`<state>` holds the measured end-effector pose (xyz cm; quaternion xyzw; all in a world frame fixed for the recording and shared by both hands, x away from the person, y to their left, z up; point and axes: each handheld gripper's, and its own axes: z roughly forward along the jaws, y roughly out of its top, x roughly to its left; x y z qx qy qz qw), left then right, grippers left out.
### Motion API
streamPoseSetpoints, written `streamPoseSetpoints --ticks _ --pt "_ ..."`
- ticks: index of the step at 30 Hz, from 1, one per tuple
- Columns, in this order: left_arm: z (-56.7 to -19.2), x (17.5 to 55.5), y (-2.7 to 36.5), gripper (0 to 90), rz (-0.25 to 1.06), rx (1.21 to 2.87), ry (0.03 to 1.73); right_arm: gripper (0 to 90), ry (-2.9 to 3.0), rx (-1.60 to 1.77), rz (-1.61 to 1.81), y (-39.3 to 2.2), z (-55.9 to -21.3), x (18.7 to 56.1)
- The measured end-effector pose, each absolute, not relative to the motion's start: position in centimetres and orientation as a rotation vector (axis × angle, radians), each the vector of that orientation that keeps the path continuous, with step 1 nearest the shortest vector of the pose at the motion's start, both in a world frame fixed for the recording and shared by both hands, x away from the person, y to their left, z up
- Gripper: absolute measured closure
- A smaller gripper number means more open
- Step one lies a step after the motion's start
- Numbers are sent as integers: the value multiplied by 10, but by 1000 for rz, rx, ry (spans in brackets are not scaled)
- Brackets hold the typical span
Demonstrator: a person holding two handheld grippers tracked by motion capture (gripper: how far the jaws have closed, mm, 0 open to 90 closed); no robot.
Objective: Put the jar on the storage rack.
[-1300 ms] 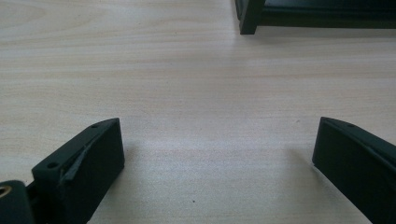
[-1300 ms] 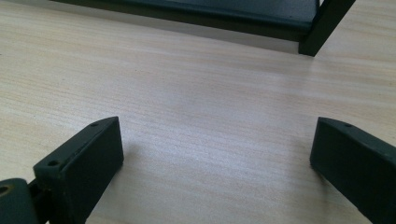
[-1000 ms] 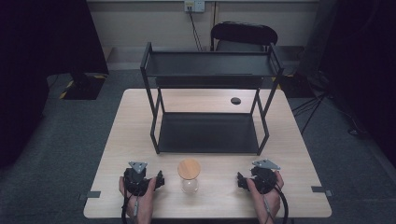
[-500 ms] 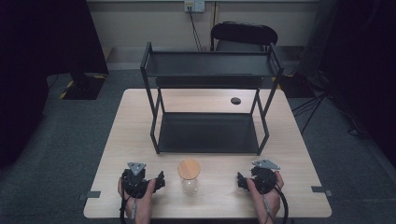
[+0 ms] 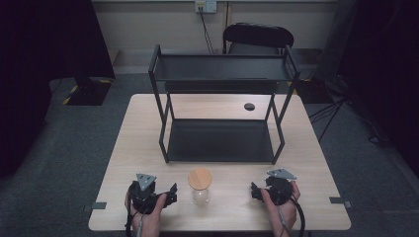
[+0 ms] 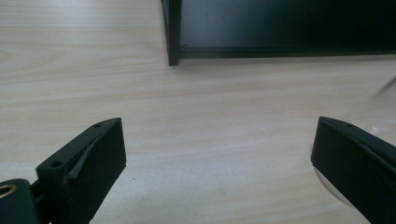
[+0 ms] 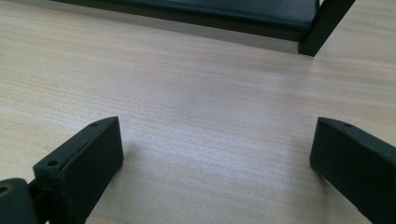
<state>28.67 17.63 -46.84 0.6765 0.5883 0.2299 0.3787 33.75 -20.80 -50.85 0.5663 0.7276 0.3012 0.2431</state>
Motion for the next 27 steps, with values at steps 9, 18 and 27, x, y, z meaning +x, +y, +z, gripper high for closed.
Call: streamPoseSetpoints --ticks 9,18,27 --pt "-449 273 165 26 545 1744 1370 17 1988 1548 823 -208 -509 337" --pt "-425 260 153 16 535 1727 1227 17 1988 1547 823 -208 -509 337" --pt "-418 266 139 16 490 1763 1151 17 1988 1547 823 -208 -509 337"
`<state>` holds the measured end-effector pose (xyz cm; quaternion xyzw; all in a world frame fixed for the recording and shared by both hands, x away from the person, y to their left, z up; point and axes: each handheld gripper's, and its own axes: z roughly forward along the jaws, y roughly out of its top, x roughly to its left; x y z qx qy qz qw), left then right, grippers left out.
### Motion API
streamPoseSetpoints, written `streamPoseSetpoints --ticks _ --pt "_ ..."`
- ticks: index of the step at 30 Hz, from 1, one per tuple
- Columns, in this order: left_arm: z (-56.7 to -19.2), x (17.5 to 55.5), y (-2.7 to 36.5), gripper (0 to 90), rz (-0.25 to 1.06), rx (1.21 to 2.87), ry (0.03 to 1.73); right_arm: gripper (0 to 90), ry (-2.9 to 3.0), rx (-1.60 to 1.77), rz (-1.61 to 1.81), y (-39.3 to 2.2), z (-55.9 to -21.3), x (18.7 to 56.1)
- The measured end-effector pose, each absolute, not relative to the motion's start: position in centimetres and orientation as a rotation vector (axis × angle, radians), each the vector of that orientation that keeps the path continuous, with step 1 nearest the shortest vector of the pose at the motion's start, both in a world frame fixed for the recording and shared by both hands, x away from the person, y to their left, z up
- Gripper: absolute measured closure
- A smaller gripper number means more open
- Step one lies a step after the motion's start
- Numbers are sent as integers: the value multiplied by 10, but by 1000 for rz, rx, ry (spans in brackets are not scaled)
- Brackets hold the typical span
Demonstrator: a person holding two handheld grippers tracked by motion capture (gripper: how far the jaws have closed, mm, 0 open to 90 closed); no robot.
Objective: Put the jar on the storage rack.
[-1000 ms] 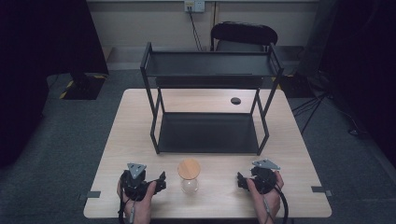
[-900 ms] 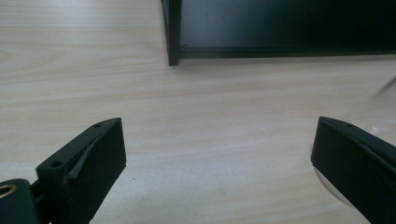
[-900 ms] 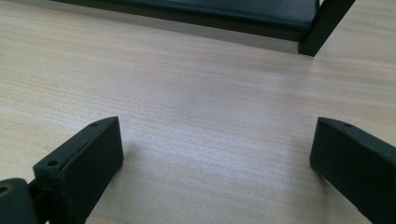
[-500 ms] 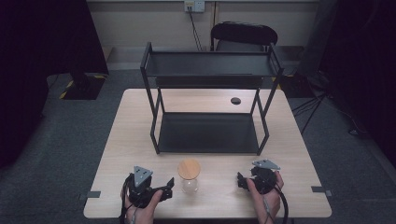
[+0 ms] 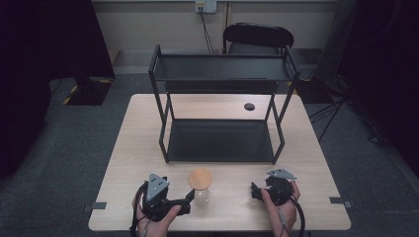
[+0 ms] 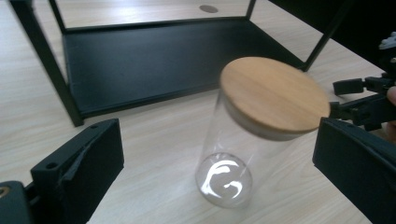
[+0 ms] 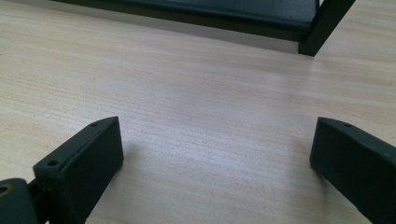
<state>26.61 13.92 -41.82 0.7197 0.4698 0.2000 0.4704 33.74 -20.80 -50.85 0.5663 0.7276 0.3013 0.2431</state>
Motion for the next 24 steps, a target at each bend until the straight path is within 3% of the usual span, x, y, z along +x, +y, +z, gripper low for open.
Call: streamPoseSetpoints --ticks 24 --pt "-435 288 98 37 440 1856 1048 17 1988 1547 823 -208 -509 337"
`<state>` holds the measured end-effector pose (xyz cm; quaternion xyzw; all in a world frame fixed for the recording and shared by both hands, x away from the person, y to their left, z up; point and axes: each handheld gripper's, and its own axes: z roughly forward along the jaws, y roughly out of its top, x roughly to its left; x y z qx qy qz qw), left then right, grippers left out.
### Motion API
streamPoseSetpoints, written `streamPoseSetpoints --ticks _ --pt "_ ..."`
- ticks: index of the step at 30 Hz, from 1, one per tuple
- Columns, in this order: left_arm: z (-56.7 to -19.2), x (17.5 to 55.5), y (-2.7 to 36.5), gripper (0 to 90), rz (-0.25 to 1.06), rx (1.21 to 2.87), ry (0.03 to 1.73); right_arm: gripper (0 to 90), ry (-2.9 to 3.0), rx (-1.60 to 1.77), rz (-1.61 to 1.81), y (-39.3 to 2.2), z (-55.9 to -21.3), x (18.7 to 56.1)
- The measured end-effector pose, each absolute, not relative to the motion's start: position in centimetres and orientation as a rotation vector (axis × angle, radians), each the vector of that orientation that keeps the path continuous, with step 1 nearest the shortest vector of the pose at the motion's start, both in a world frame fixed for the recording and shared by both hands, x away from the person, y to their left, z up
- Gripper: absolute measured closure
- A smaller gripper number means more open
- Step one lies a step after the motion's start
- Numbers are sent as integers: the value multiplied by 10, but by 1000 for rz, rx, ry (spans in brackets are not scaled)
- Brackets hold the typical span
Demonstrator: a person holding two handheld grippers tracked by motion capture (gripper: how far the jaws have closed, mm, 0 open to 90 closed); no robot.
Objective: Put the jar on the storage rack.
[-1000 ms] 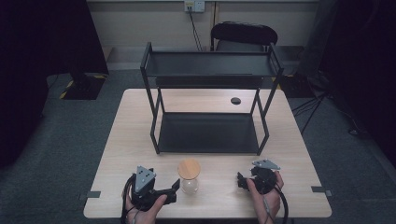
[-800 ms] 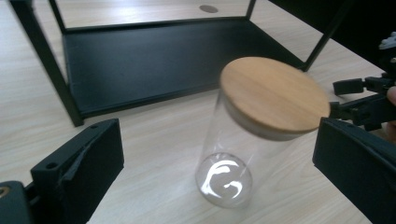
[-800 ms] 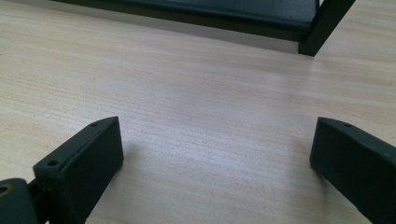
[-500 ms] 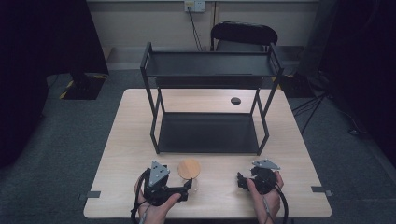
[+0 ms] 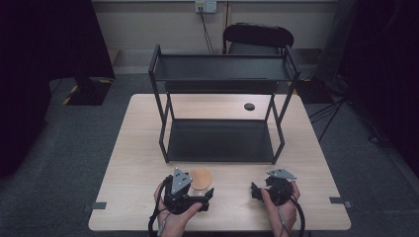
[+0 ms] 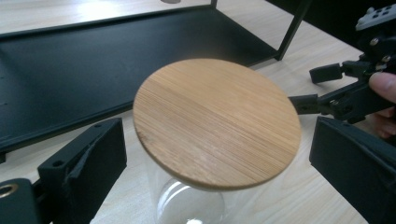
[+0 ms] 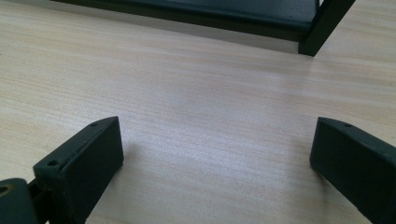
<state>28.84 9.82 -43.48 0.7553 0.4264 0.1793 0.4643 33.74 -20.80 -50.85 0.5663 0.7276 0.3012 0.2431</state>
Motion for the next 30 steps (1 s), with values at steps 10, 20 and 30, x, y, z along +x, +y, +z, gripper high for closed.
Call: streamPoseSetpoints --ticks 10,20,30 --pt "-449 297 91 79 436 1889 1072 17 1988 1547 823 -208 -509 337" --pt "-456 301 90 194 440 1902 1069 17 1988 1547 823 -208 -509 337" --pt "-457 300 92 252 477 1892 1040 17 1988 1547 823 -208 -509 337"
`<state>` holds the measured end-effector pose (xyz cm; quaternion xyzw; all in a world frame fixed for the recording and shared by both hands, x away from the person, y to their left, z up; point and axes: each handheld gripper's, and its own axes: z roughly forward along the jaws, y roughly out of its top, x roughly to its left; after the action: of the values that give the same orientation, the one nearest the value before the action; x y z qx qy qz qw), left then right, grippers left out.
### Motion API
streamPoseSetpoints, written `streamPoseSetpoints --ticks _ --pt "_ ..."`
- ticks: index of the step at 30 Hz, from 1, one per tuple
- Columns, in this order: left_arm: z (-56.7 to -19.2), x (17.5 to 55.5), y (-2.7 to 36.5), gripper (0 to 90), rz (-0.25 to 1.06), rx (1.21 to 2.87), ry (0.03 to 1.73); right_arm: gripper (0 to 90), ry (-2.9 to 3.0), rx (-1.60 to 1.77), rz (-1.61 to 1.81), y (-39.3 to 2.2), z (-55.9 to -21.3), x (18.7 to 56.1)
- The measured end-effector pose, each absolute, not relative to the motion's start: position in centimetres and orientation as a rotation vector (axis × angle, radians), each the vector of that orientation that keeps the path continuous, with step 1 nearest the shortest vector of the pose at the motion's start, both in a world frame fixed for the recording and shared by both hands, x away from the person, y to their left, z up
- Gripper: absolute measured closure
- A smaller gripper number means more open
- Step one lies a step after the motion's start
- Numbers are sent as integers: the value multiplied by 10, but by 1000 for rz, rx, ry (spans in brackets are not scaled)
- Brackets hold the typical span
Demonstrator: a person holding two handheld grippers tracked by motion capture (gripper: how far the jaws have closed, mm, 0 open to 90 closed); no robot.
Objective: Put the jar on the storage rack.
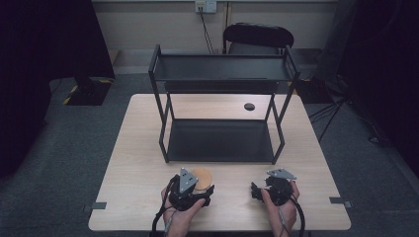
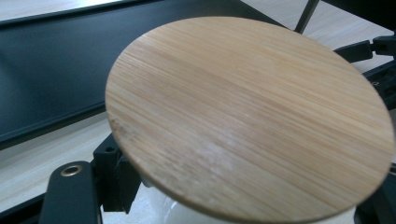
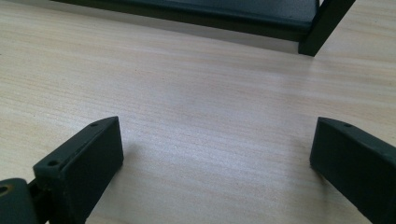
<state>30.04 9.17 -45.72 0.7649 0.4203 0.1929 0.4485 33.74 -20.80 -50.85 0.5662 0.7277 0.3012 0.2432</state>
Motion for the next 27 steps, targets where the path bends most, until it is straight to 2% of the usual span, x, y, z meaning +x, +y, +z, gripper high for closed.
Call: streamPoseSetpoints --ticks 27 --pt "-440 302 94 266 483 1891 1014 17 1988 1547 823 -208 -509 337"
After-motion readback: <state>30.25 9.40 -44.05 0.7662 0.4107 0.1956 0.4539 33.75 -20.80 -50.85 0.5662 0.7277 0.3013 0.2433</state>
